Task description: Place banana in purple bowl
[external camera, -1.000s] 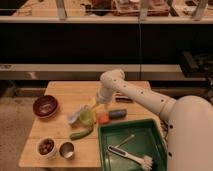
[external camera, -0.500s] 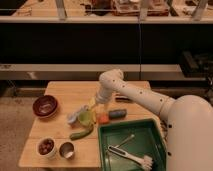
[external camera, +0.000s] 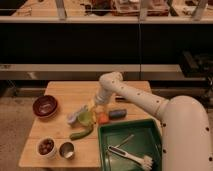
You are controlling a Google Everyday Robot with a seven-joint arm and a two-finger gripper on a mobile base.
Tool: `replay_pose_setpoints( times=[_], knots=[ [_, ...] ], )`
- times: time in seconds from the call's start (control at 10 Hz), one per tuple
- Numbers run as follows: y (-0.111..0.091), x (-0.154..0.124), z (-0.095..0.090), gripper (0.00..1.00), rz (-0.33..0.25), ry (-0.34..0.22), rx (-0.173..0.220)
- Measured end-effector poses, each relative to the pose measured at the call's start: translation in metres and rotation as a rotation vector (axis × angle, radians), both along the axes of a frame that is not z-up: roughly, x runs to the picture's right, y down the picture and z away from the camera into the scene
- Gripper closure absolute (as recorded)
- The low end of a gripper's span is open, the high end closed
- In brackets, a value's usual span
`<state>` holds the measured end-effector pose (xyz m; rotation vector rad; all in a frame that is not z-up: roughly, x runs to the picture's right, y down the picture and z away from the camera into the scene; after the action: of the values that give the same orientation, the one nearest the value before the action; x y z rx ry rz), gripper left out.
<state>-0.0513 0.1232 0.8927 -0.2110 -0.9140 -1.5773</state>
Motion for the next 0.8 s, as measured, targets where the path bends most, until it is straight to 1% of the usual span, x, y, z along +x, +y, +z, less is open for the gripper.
replay_pose_setpoints(
  times=[0.1,0.2,0.3,0.4,0.6,0.8],
  knots=[
    [0.002,0.002,0.002,0.36,-0.009,0.011,0.001],
    [0.002,0.0,0.001,0.4,-0.015,0.016,0.003],
    [0.003,-0.002,0.002,0.48,-0.021,0.015,0.003],
    [0.006,-0.005,0.003,0.62,-0.03,0.013,0.0],
    [0.008,-0.01,0.003,0.78,-0.04,0.009,-0.001],
    [0.009,-0.013,0.003,0.98,-0.066,0.009,0.002]
  ],
)
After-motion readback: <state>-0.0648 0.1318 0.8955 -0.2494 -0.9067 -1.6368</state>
